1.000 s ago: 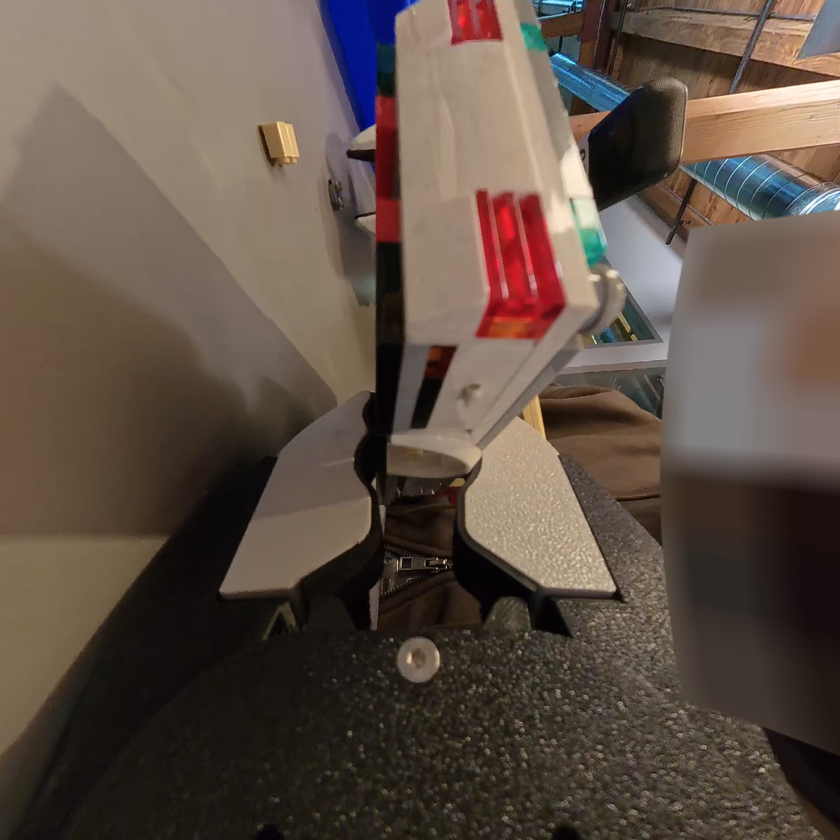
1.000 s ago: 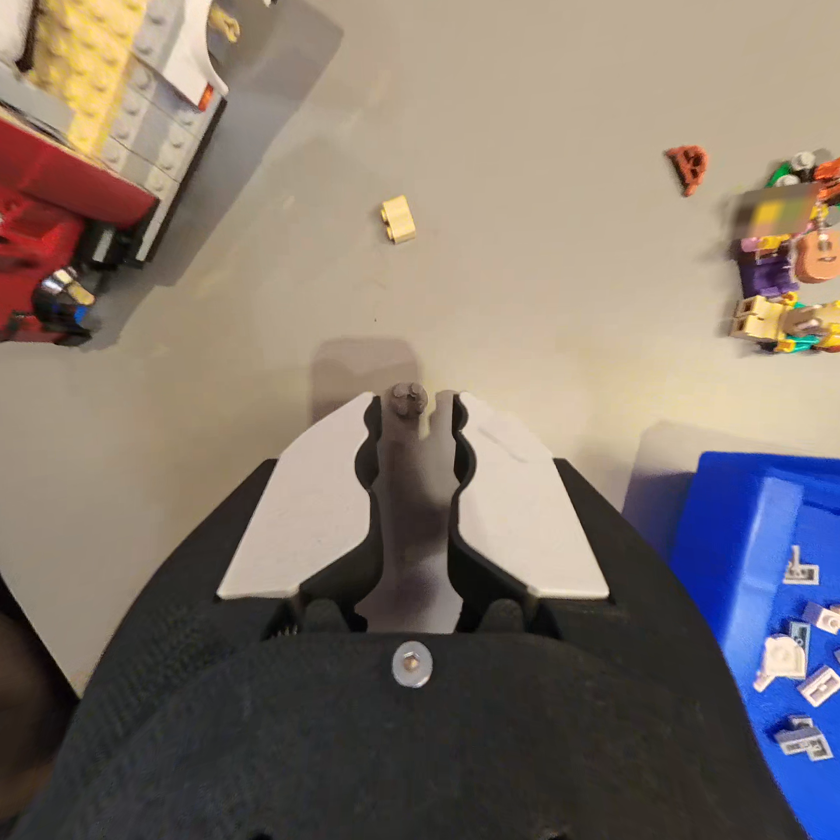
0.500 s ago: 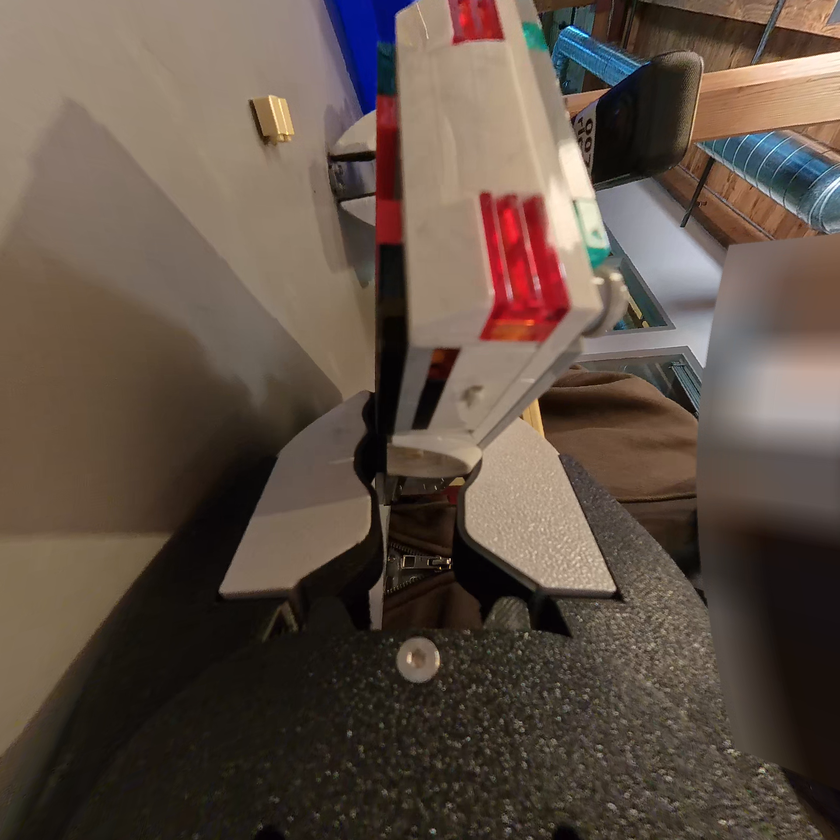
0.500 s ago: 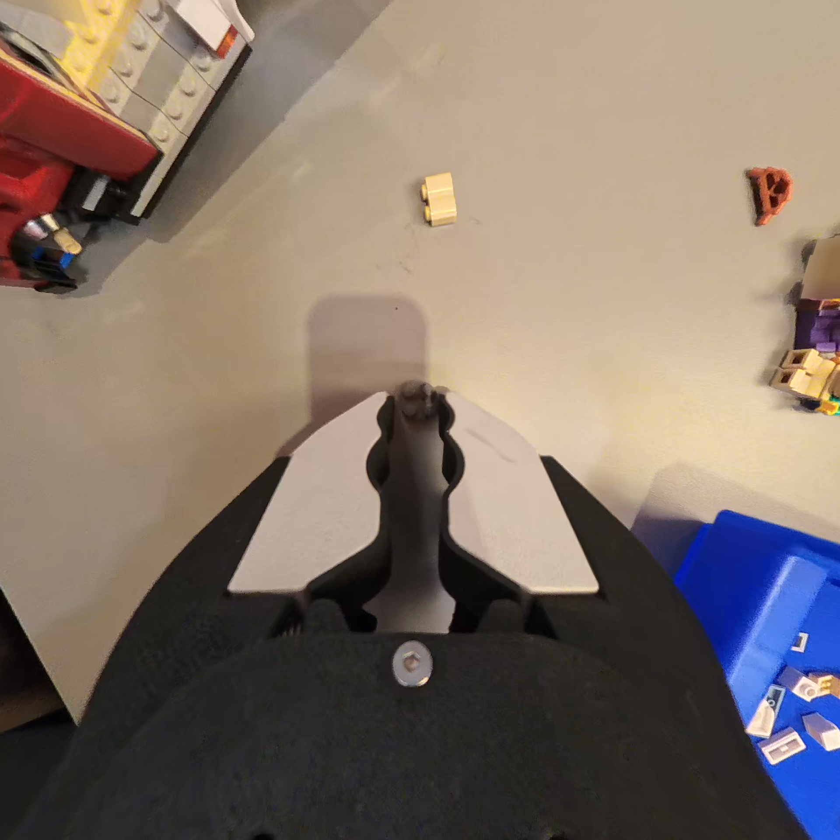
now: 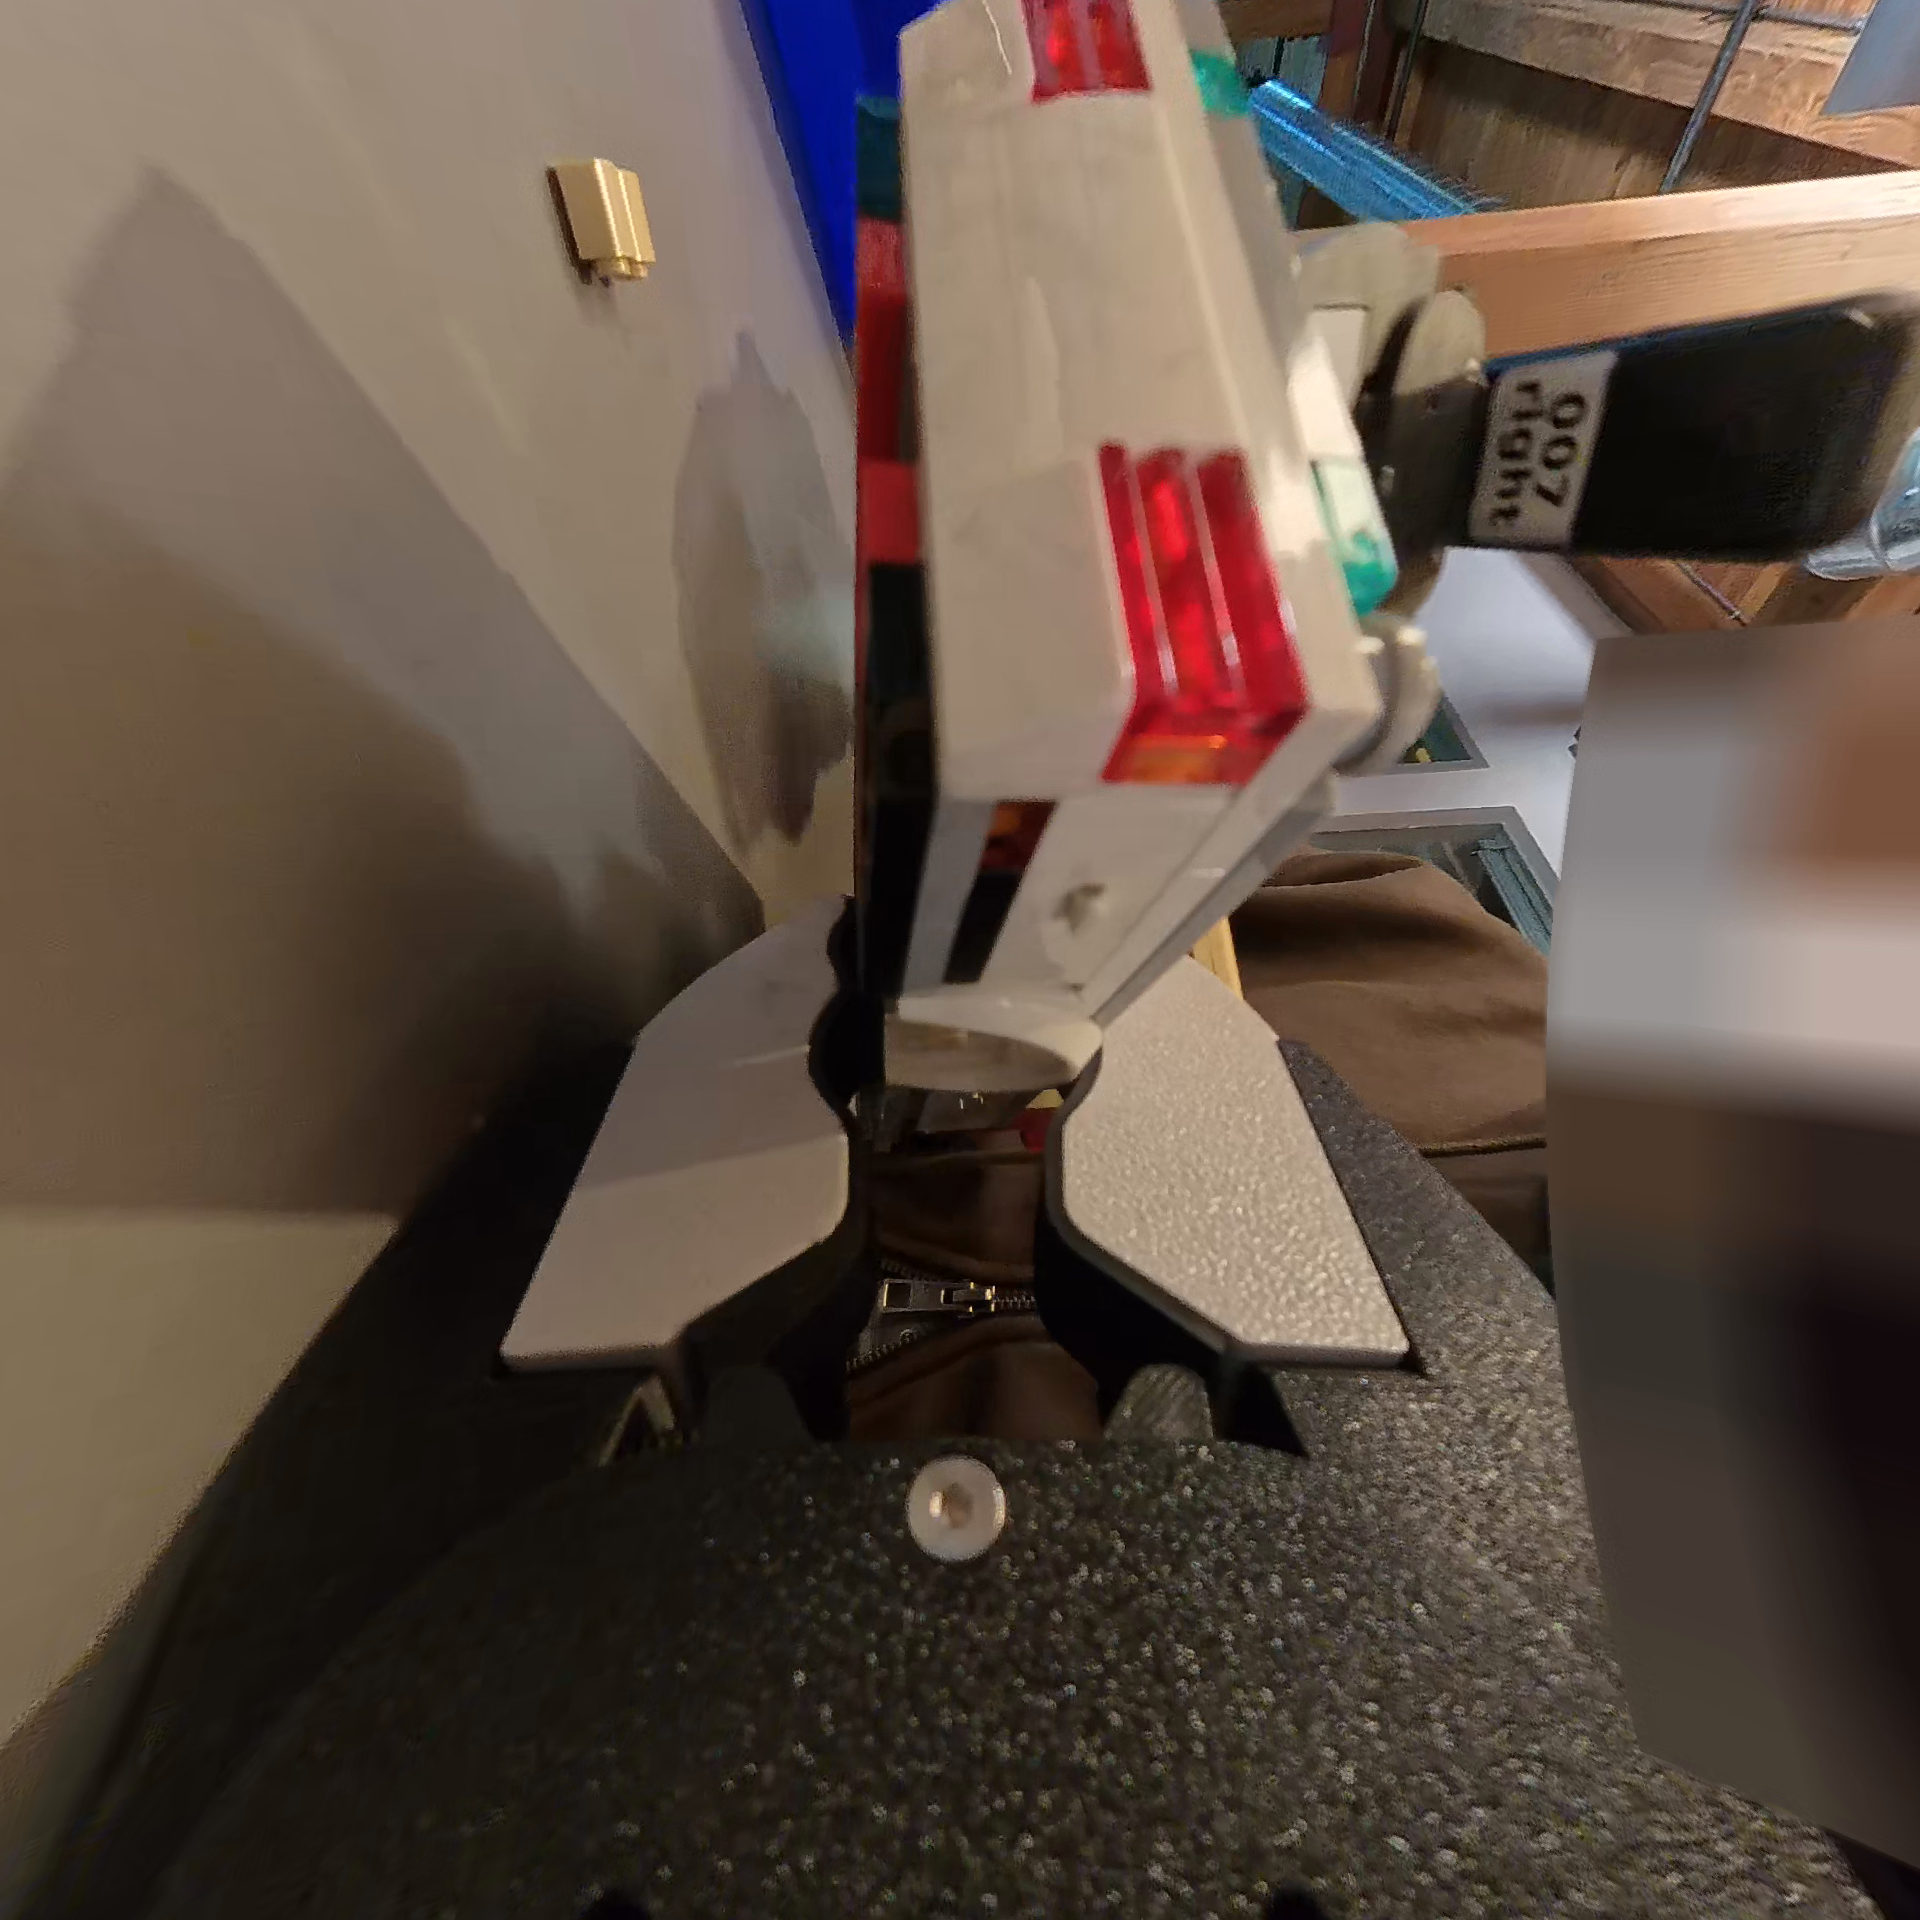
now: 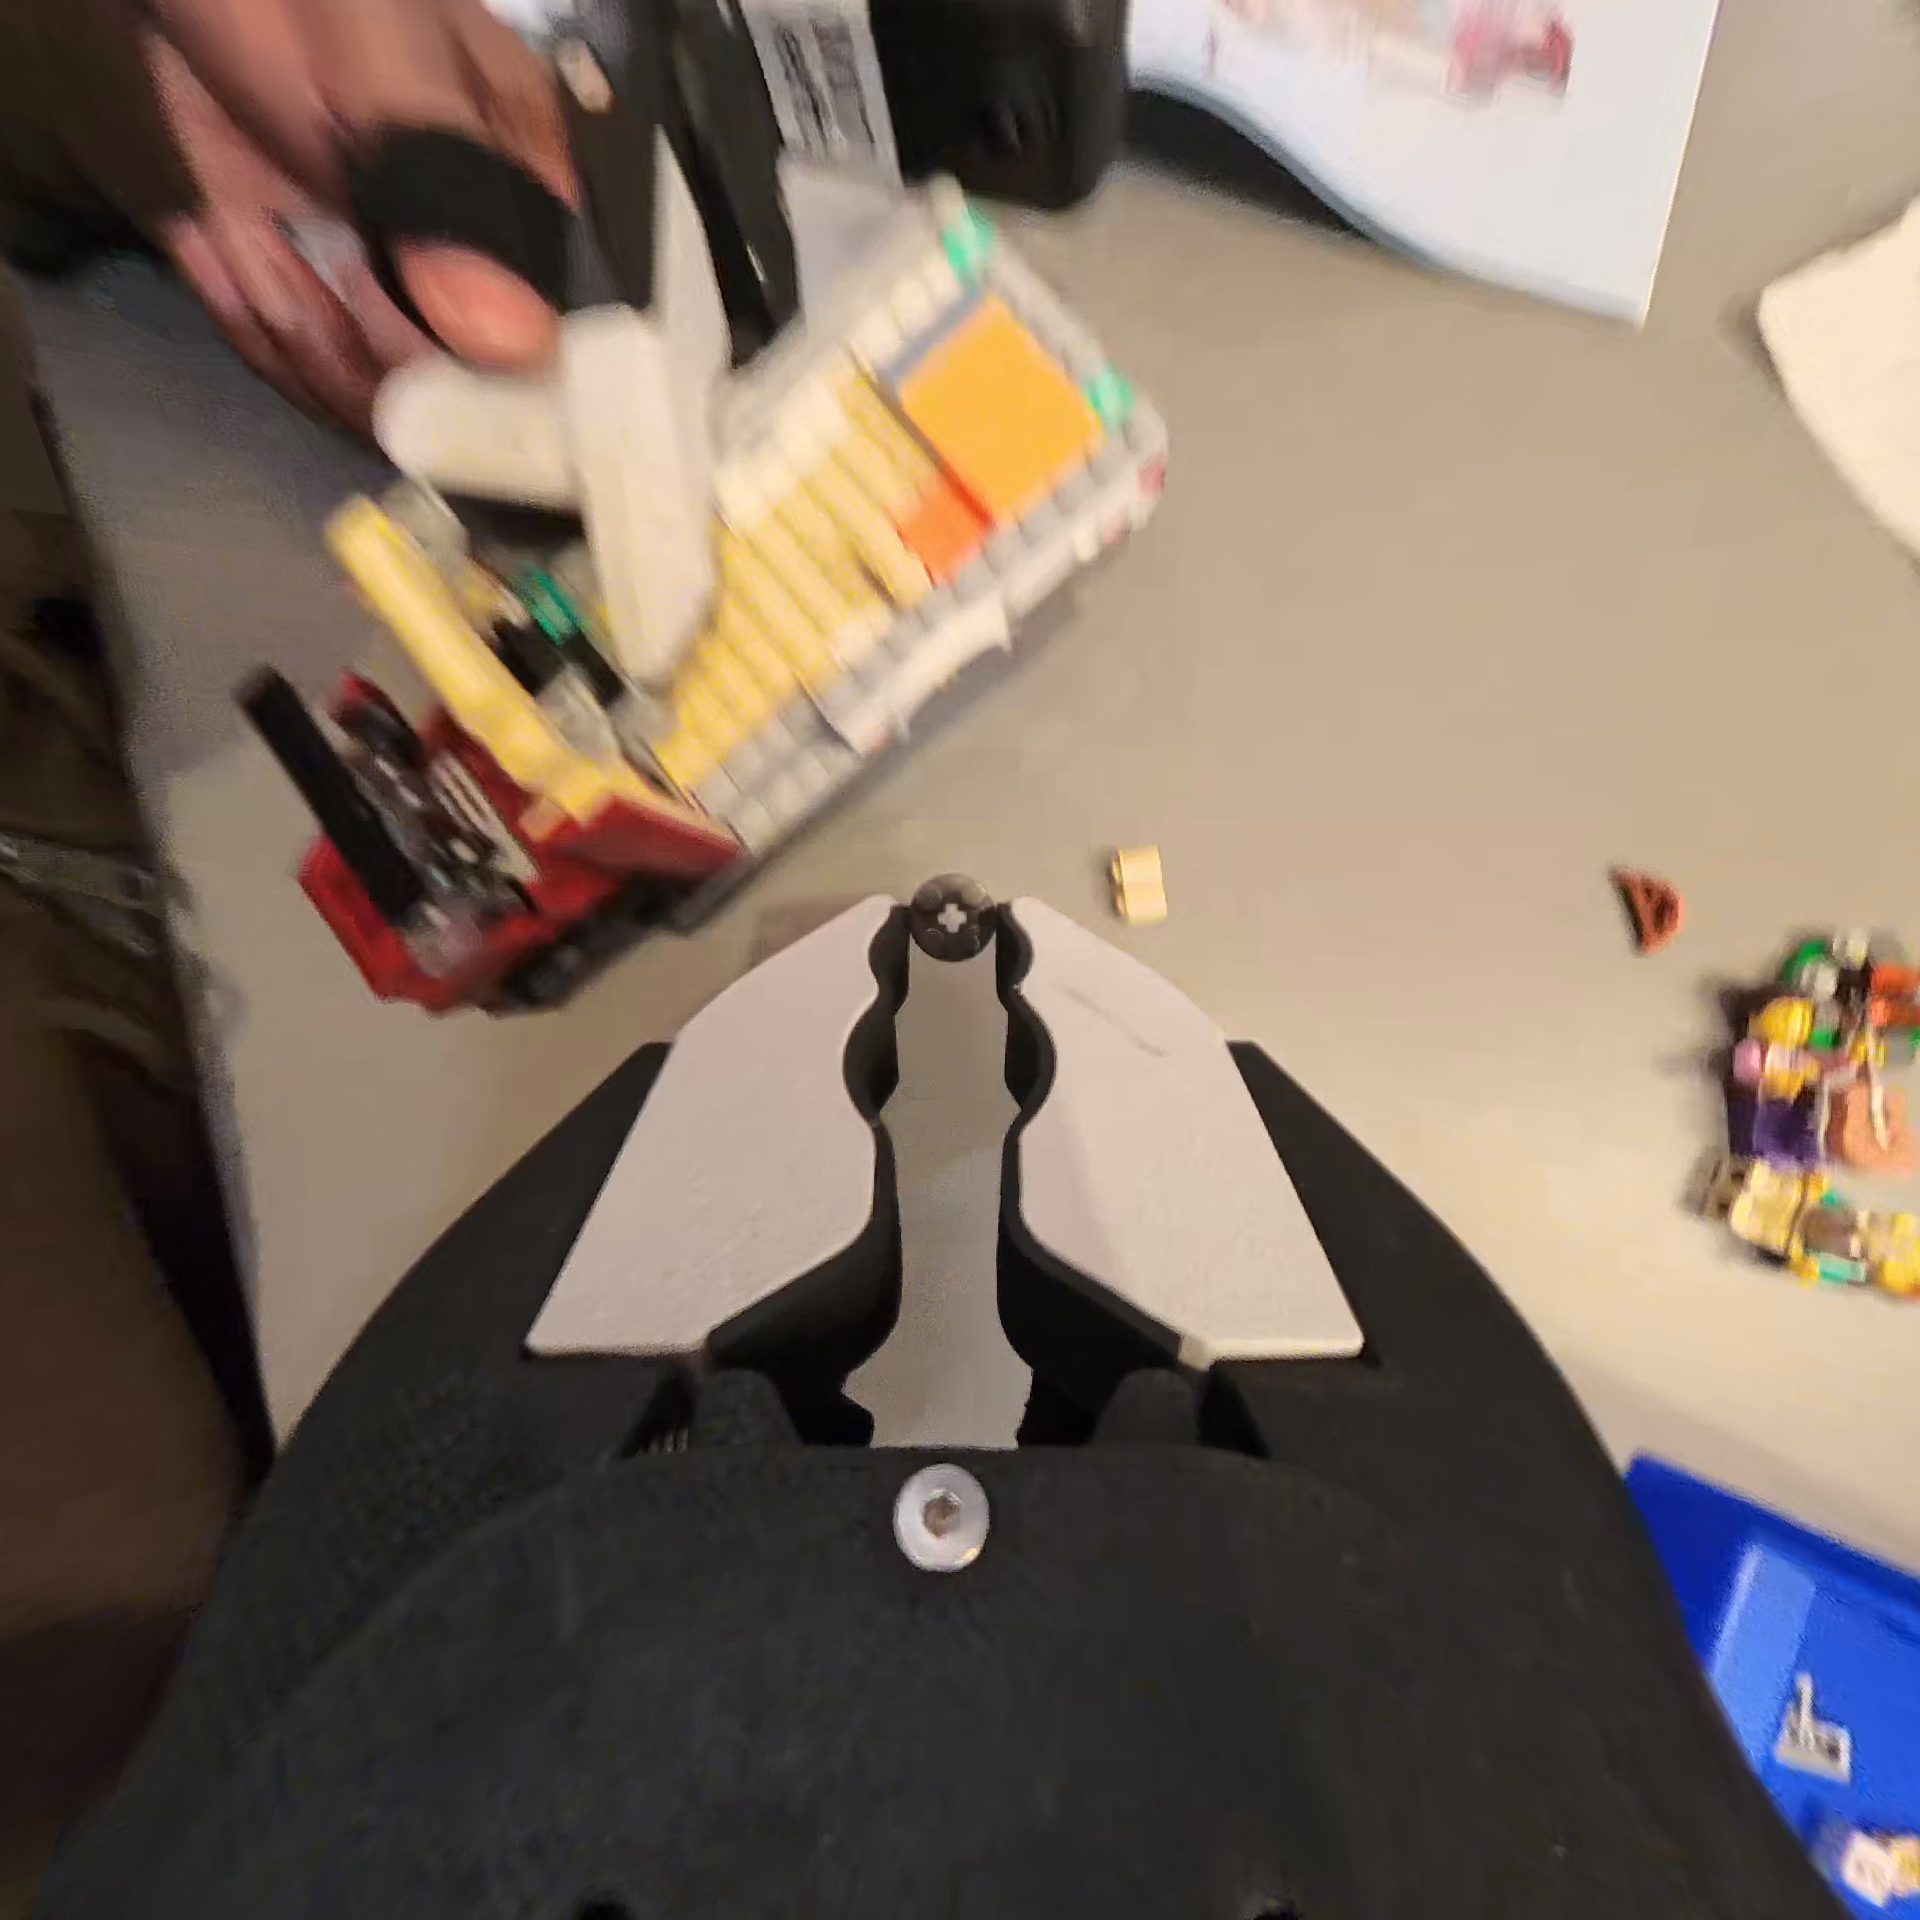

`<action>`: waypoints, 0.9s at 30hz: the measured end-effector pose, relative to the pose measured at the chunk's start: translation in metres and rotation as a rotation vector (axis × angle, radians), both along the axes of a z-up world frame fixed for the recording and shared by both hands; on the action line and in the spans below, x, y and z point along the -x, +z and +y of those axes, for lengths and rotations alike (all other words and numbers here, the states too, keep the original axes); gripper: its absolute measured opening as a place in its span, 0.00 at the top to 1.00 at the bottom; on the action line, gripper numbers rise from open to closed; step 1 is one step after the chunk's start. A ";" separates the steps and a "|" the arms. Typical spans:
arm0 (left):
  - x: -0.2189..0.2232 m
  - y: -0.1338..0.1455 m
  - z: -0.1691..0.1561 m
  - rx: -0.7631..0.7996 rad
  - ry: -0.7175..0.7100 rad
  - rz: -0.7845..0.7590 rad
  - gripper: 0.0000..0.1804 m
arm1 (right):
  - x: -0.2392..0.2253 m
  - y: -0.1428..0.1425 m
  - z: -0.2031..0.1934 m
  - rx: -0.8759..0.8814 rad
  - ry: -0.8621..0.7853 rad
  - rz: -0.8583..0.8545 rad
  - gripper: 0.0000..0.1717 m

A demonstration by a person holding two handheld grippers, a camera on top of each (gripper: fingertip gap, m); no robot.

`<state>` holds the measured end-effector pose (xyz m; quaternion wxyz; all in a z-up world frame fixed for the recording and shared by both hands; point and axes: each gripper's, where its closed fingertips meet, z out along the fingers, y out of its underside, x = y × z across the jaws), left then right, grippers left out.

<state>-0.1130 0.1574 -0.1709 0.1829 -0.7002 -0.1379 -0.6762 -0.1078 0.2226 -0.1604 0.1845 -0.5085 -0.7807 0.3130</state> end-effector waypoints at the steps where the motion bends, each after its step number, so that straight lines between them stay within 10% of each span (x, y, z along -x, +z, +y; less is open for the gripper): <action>1: 0.000 0.001 0.000 0.002 0.002 -0.007 0.82 | 0.007 0.010 -0.009 0.014 0.008 0.031 0.91; 27: -0.009 0.006 -0.003 0.032 -0.003 -0.085 0.82 | 0.043 0.006 -0.045 -0.131 0.140 0.034 0.90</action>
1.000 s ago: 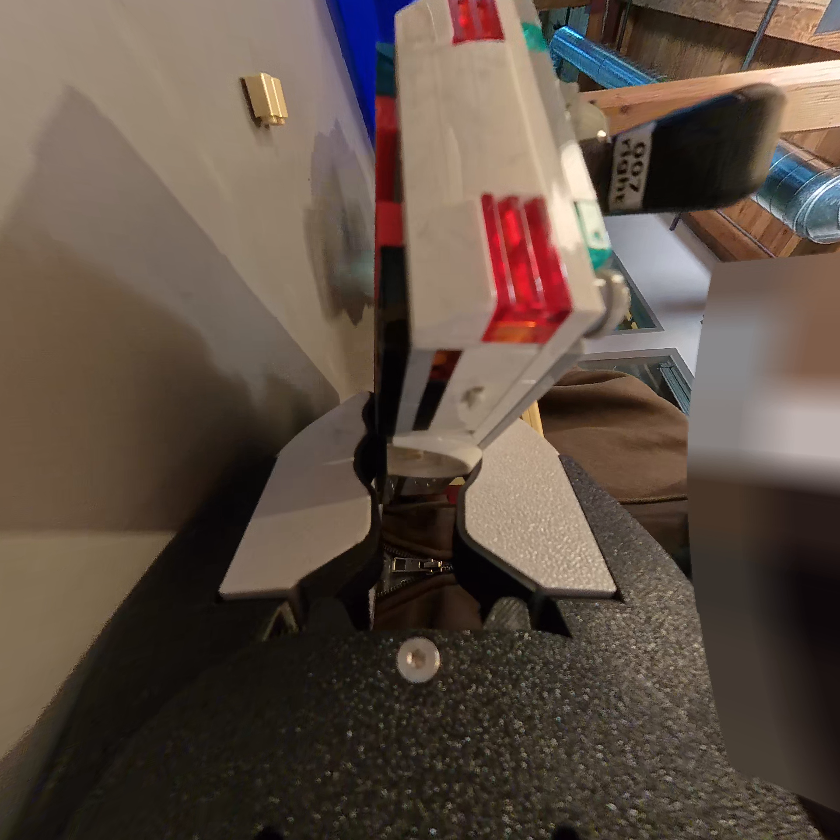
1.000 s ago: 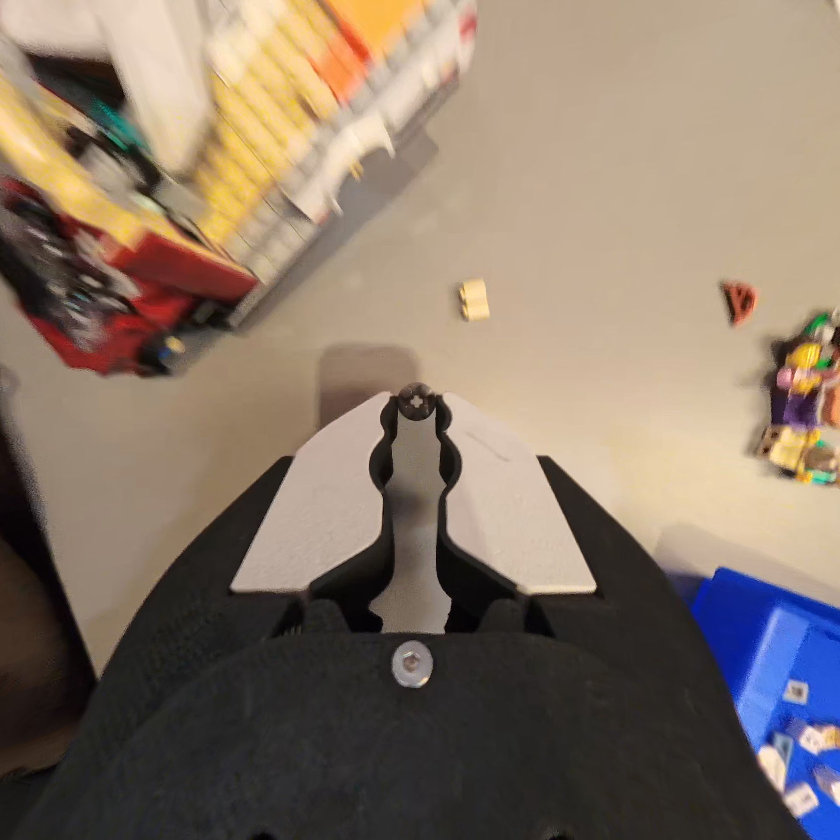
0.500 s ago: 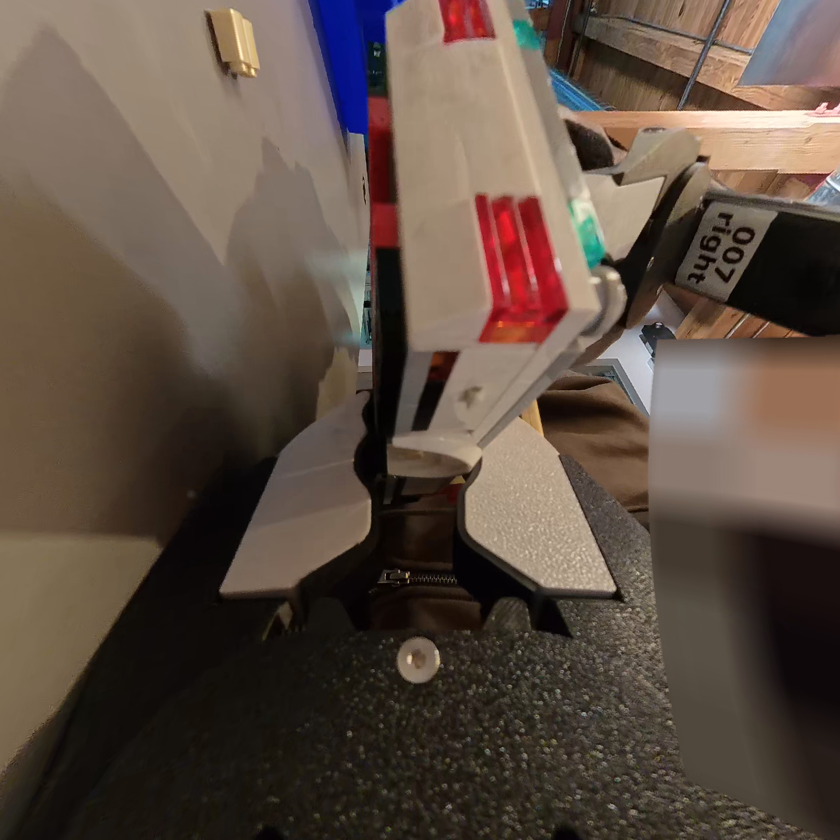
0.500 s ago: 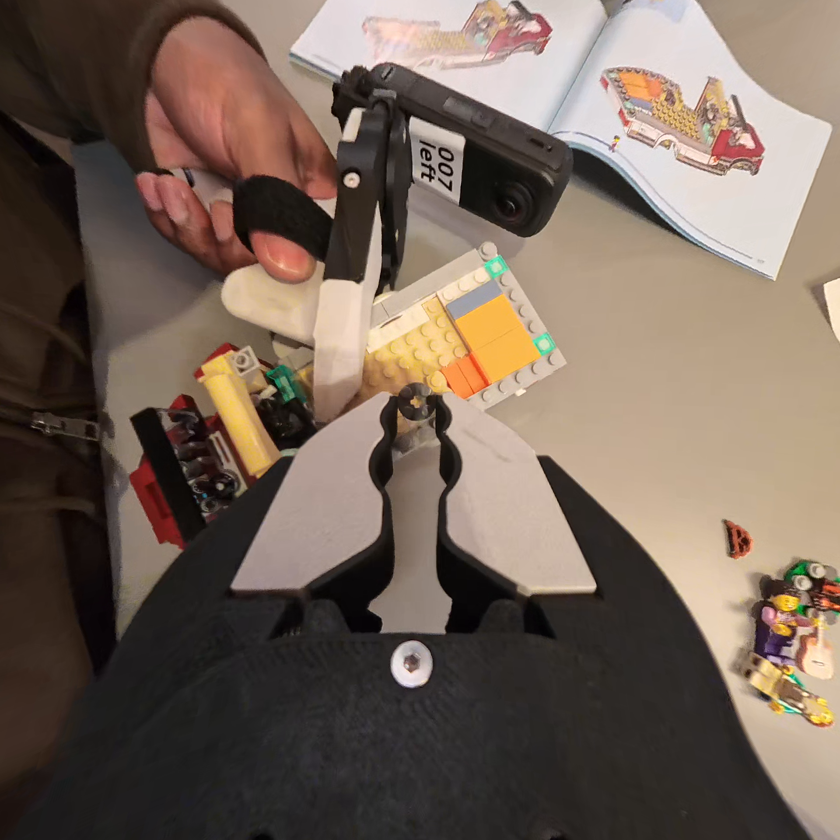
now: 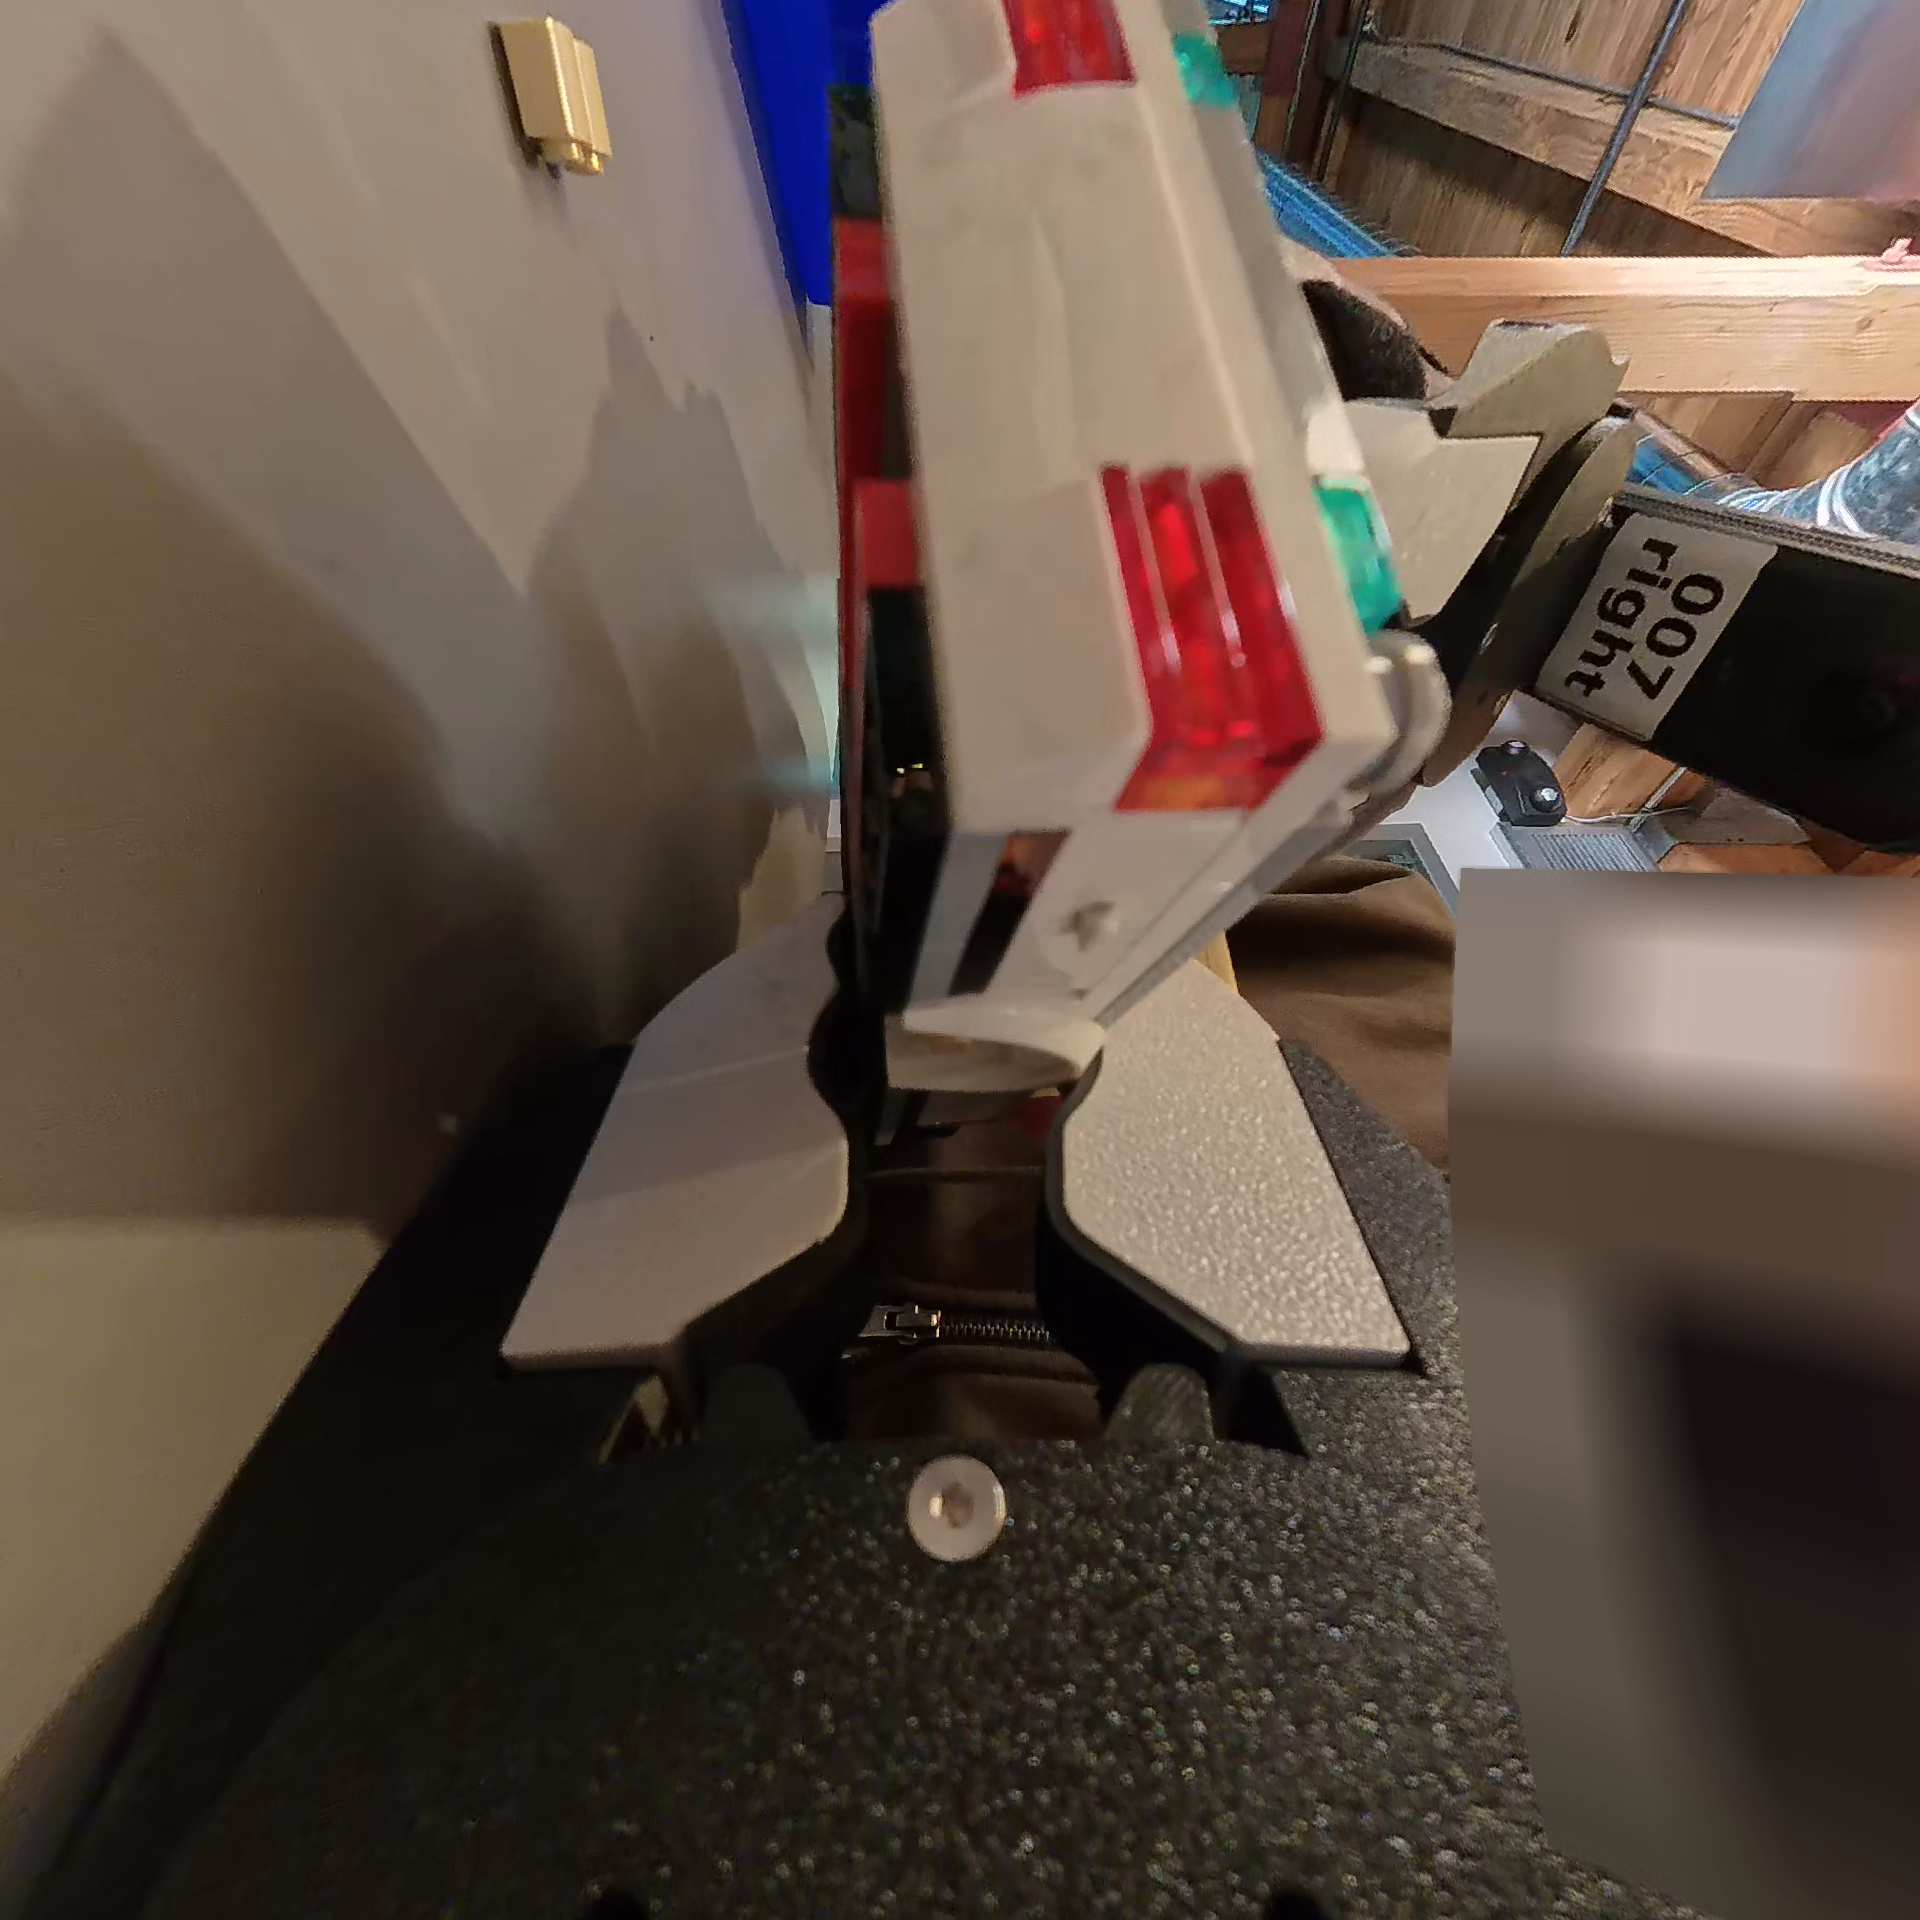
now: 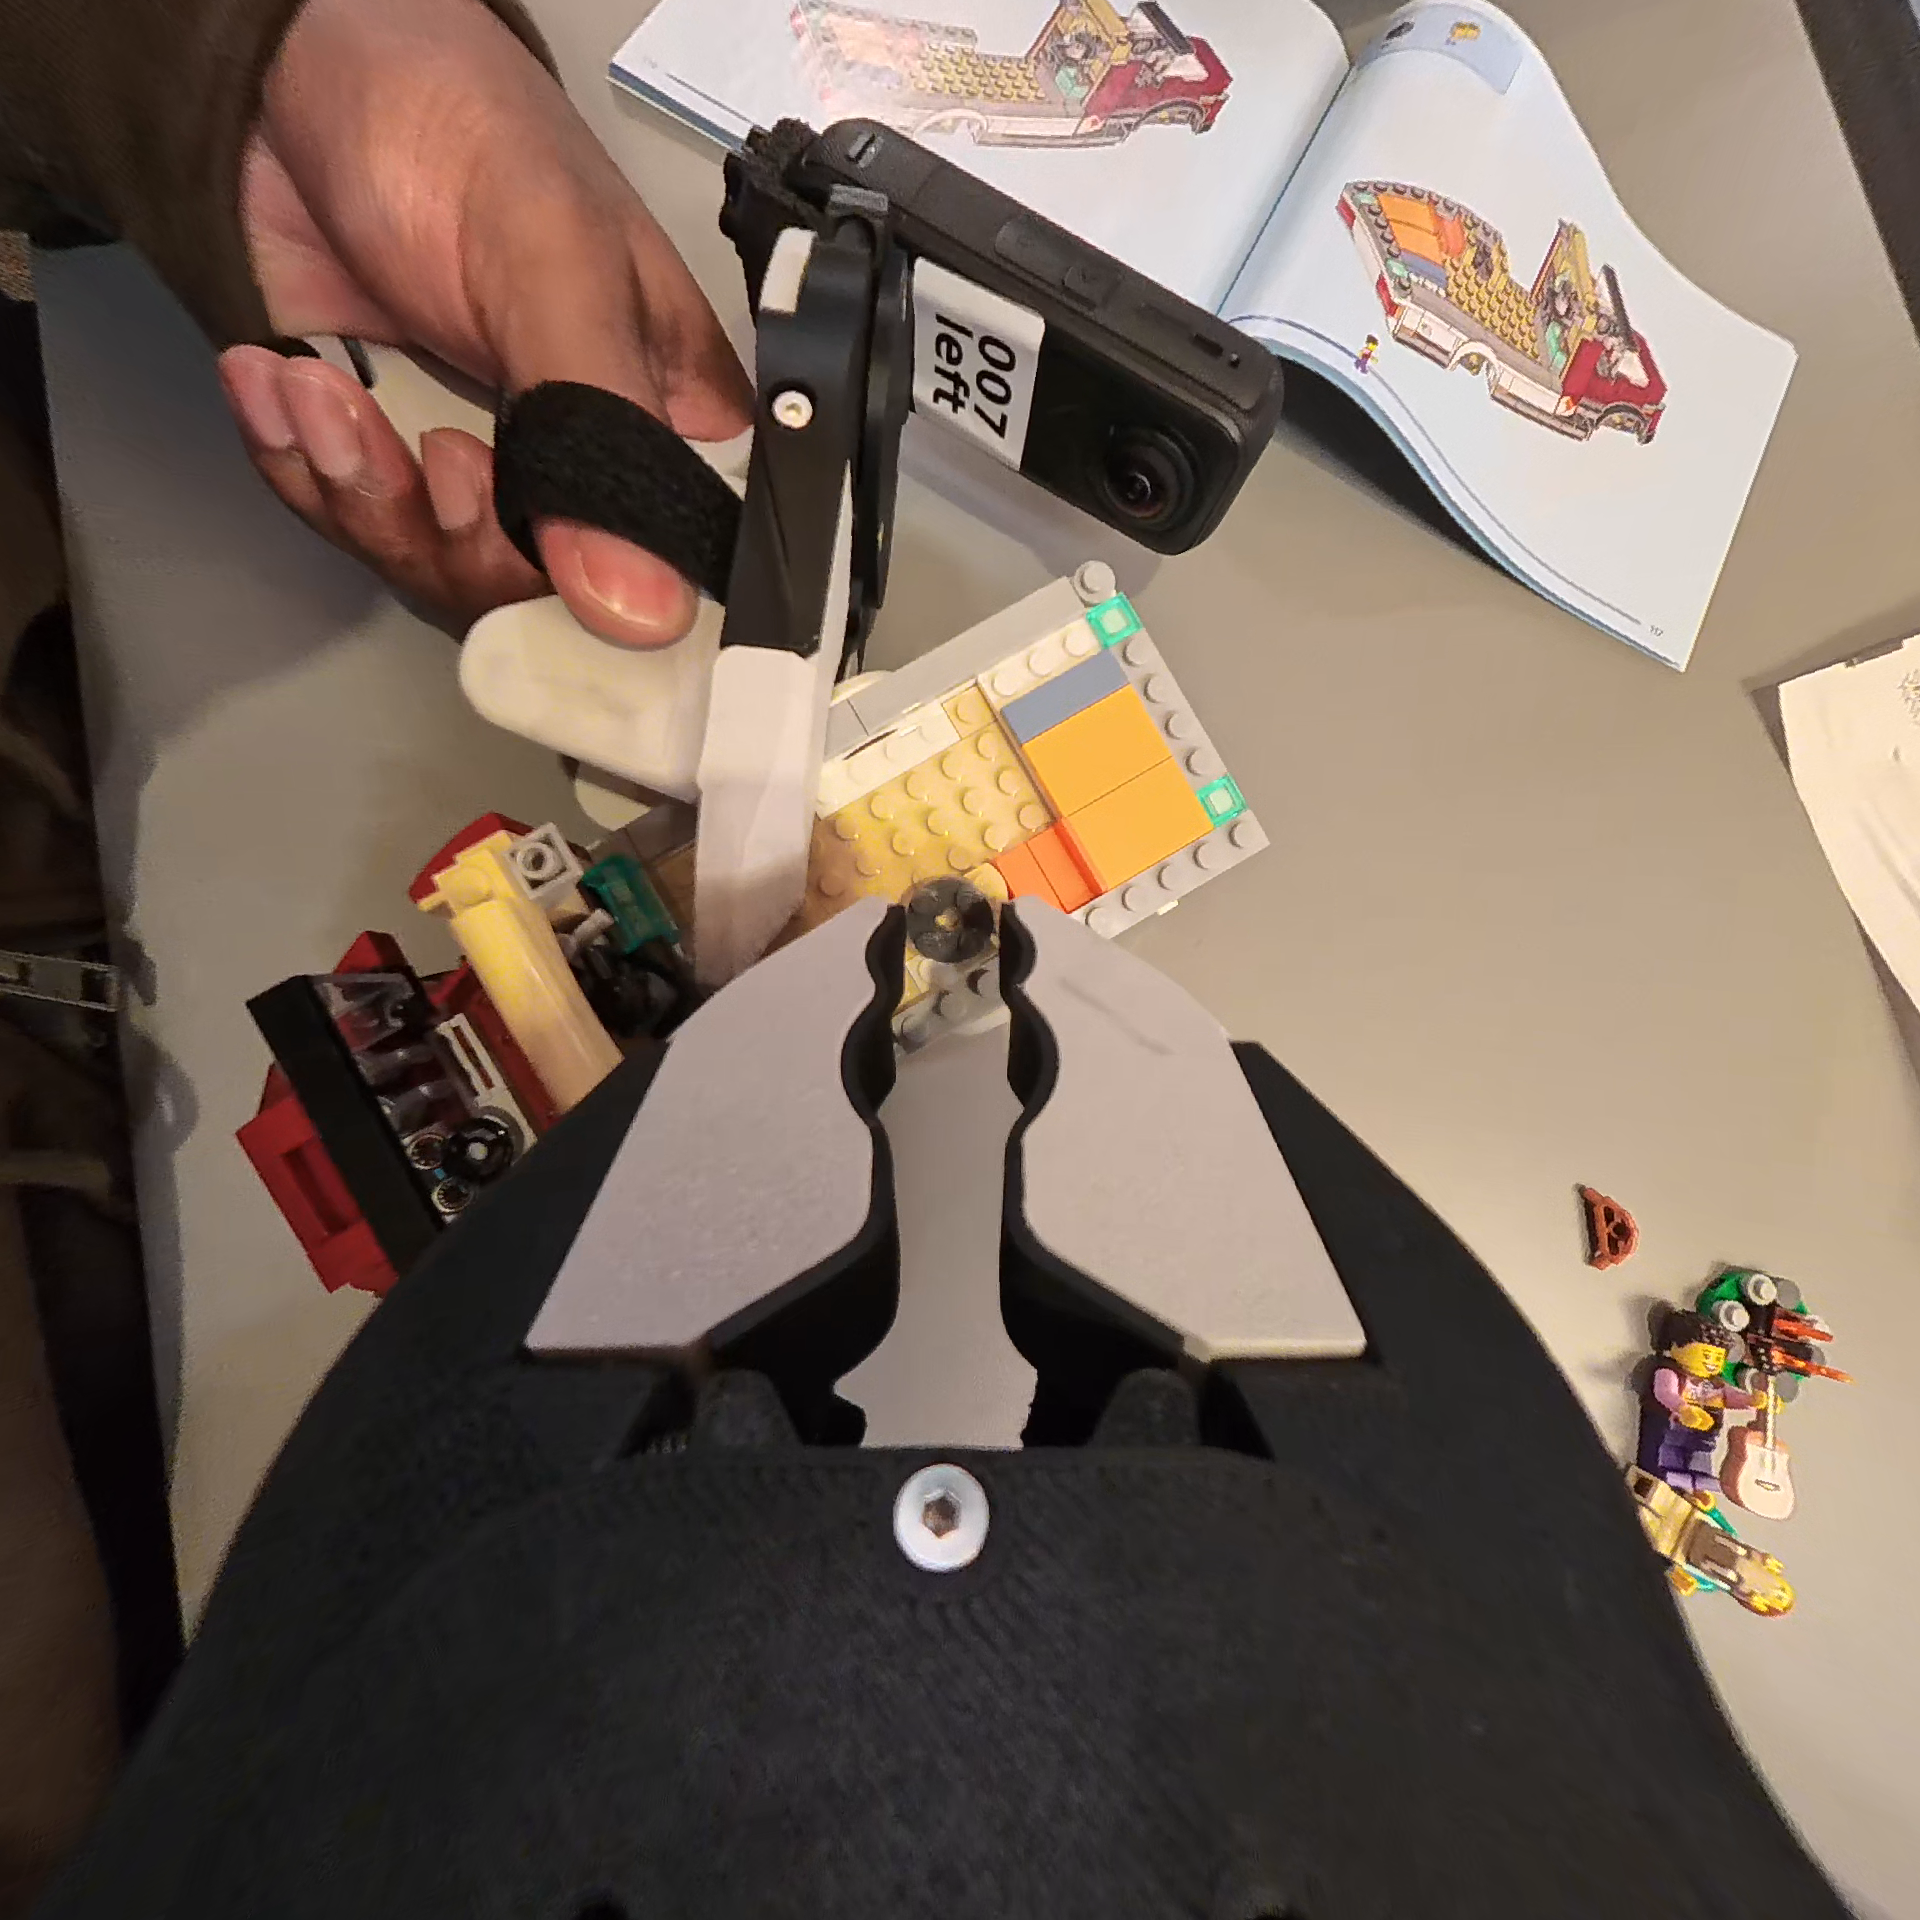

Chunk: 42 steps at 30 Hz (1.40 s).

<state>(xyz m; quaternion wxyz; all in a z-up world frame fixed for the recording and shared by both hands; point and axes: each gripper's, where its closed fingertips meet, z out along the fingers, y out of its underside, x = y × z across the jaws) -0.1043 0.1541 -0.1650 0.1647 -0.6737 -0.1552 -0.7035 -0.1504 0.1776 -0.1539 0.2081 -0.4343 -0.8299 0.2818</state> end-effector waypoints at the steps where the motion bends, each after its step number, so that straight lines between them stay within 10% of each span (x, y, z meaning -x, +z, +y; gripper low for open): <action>1: 0.000 0.000 0.000 0.000 0.000 0.000 0.82 | 0.000 0.000 0.000 -0.003 0.000 0.000 0.90; 25: 0.001 0.002 0.001 0.002 0.003 -0.029 0.82 | -0.009 0.010 0.001 -0.221 0.399 0.158 0.89; 42: -0.001 0.001 0.000 0.001 -0.003 -0.020 0.82 | 0.003 0.003 0.004 -0.311 0.389 0.184 0.85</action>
